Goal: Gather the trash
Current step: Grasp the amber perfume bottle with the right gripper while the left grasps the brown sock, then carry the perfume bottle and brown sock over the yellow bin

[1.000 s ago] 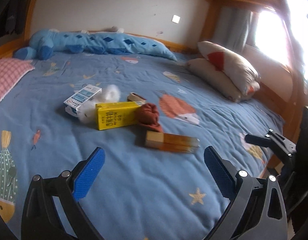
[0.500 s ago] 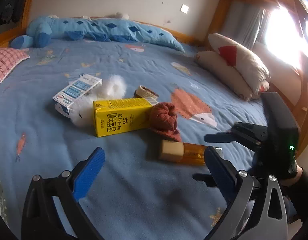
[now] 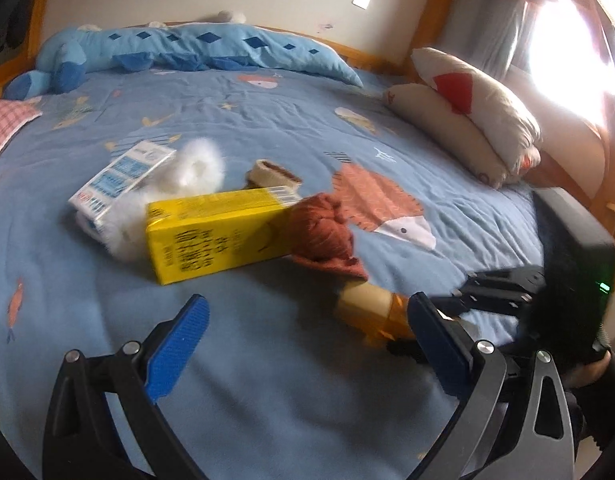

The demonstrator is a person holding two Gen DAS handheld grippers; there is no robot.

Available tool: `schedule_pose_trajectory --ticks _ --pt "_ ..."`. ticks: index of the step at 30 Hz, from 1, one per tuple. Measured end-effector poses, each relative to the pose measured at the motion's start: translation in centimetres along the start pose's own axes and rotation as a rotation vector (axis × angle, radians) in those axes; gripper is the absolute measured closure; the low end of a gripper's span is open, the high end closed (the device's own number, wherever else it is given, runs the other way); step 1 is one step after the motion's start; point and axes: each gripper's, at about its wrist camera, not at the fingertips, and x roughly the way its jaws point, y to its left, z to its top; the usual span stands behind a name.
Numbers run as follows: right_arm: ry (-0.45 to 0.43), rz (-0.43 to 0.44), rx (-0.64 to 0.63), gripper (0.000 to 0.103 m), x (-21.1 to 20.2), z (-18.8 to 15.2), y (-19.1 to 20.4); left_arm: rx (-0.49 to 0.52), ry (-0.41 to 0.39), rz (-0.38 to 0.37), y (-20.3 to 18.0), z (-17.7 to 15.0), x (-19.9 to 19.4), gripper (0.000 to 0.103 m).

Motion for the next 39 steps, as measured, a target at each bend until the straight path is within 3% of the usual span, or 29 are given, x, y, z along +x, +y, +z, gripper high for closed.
schedule_pose_trajectory --ticks 3,11,16,18,20,22,26,33,39 --pt "-0.007 -0.015 0.032 0.072 -1.8 -1.3 -0.5 0.011 0.011 -0.008 -1.1 0.7 1.5 0.004" --pt "-0.044 -0.039 0.116 0.072 -4.4 -3.8 -3.2 -0.020 0.051 0.117 -1.4 2.5 6.3 0.004" --pt "-0.064 -0.028 0.145 0.072 -4.5 -4.1 -4.0 -0.061 0.065 0.138 -0.4 2.4 7.7 0.006" --pt "-0.070 -0.020 0.159 0.072 -4.2 -4.0 -4.3 -0.065 0.078 0.136 -0.1 2.5 8.2 0.016" --pt "-0.078 -0.017 0.161 0.072 -4.3 -4.1 -4.2 -0.060 0.088 0.145 -0.2 2.5 8.5 0.042" --pt "-0.081 -0.011 0.165 0.072 -4.3 -4.3 -4.1 -0.051 0.081 0.173 -0.3 2.3 8.2 0.054" --pt "-0.087 -0.001 0.190 0.072 -4.3 -4.5 -4.3 -0.080 0.041 0.128 -0.3 1.8 6.7 0.063" --pt "-0.108 -0.017 0.176 0.072 -5.9 -4.7 -2.8 -0.060 0.002 0.019 -2.2 0.5 3.0 0.063" --pt "-0.188 -0.043 0.187 0.072 -9.5 -5.4 -1.0 0.015 -0.005 -0.060 -5.6 -1.7 -1.2 0.063"
